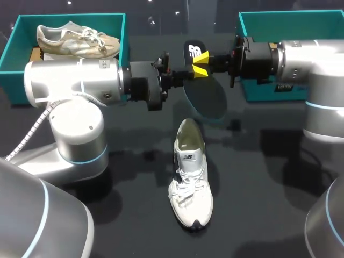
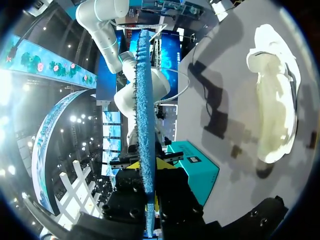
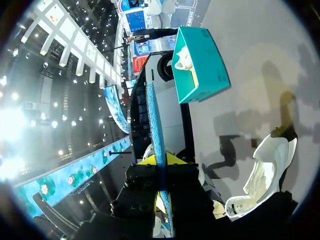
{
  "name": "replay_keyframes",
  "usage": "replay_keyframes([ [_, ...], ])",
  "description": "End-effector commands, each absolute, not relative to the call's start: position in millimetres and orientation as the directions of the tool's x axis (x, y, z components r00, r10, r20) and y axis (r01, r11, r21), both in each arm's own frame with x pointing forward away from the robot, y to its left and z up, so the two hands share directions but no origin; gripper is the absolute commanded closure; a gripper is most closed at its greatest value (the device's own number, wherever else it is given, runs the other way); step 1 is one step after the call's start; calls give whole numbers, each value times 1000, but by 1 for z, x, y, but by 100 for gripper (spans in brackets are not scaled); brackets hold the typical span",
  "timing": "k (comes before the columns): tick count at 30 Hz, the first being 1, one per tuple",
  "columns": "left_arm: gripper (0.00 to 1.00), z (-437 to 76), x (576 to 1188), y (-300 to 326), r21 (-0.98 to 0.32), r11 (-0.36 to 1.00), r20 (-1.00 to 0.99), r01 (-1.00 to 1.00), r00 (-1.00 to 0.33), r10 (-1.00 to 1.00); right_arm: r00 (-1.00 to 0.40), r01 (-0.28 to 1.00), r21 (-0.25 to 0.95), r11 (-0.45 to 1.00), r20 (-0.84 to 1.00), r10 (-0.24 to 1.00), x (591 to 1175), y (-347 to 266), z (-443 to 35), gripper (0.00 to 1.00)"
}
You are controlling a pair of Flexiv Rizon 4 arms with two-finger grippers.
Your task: Take the shoe out of the shoebox, open the shoe tongue, remove and reinsert the insole, then place the shoe into the shoebox
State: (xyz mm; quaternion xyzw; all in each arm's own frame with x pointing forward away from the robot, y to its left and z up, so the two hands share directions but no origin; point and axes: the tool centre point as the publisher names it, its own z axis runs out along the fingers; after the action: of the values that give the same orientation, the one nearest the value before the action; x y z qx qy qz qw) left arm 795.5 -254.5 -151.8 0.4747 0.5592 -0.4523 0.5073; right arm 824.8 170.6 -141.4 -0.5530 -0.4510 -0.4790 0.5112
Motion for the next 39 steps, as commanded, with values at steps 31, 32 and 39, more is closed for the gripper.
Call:
replay_keyframes([
  [31,100,-142,786,-159,-122,191,-986,974,-141,90,24,995,-32,-92,996,-86,775,137,-147,0],
  [32,100,-142,785,-157,-133,188,-983,973,-153,99,24,995,-32,-92,996,-86,773,135,-147,0],
  [39,100,-138,769,-139,-335,170,-918,927,-361,165,26,995,-32,-94,997,-71,763,127,-150,0],
])
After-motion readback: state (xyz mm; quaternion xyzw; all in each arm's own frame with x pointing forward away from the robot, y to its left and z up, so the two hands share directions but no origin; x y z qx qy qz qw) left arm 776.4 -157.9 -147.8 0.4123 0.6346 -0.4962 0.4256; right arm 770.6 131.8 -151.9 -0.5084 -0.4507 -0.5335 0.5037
